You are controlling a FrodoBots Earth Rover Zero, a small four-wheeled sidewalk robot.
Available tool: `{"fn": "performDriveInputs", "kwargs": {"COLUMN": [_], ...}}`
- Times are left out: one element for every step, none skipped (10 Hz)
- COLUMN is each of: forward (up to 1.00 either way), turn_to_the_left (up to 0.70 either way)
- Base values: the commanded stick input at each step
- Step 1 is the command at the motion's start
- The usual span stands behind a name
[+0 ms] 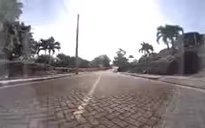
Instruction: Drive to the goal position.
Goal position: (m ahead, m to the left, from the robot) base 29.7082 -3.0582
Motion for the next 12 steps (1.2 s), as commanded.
{"fn": "performDriveInputs", "kwargs": {"forward": [1.00,1.00,1.00,1.00,1.00,1.00,1.00,1.00,1.00,1.00,1.00,1.00], "turn_to_the_left": [0.00,0.00,0.00,0.00,0.00,0.00,0.00,0.00,0.00,0.00,0.00,0.00]}}
